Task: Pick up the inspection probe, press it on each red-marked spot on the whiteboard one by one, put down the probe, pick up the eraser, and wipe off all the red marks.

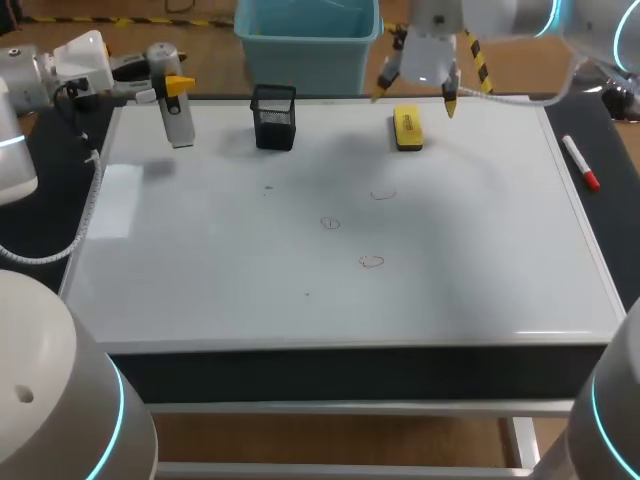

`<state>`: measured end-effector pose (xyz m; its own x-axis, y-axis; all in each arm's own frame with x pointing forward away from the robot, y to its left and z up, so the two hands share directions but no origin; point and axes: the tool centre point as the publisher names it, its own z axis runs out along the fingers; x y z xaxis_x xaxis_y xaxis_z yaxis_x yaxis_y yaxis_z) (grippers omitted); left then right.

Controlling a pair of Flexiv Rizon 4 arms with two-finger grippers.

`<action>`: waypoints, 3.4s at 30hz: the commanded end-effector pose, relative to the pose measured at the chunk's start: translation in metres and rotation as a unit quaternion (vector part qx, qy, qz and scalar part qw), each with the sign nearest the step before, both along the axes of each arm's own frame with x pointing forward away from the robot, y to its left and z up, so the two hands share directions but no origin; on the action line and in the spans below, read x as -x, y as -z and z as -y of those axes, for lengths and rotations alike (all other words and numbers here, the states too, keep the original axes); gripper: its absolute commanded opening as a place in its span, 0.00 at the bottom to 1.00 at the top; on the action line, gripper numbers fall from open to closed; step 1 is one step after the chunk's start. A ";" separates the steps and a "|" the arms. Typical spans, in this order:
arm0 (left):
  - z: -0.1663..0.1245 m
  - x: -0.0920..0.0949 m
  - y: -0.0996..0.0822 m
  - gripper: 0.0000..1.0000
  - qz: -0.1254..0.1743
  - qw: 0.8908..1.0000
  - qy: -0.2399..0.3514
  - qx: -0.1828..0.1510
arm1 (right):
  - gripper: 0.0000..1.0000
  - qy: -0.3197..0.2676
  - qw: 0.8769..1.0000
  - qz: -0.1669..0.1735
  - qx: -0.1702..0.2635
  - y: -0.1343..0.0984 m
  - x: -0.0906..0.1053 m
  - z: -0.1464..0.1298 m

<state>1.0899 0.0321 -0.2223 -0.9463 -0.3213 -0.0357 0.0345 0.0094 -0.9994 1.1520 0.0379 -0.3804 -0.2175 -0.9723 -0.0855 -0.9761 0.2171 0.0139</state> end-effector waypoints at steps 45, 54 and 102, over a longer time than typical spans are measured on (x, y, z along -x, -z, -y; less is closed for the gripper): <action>0.000 -0.001 0.000 0.00 0.001 1.000 0.001 0.000 | 0.90 -0.065 0.996 -0.036 0.043 0.046 -0.004 -0.002; 0.000 -0.001 0.000 0.00 0.001 1.000 0.001 0.000 | 0.00 -0.058 0.997 -0.031 0.042 0.041 -0.005 0.002; 0.000 -0.001 0.000 0.00 0.001 1.000 0.001 0.000 | 0.00 0.243 0.970 0.012 0.025 -0.028 0.084 0.150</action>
<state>1.0899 0.0321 -0.2224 -0.9463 -0.3213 -0.0357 0.0345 0.0093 -0.9994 1.0827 -0.1018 -0.3551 -0.6467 -0.7623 -0.0245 -0.7624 0.6470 -0.0064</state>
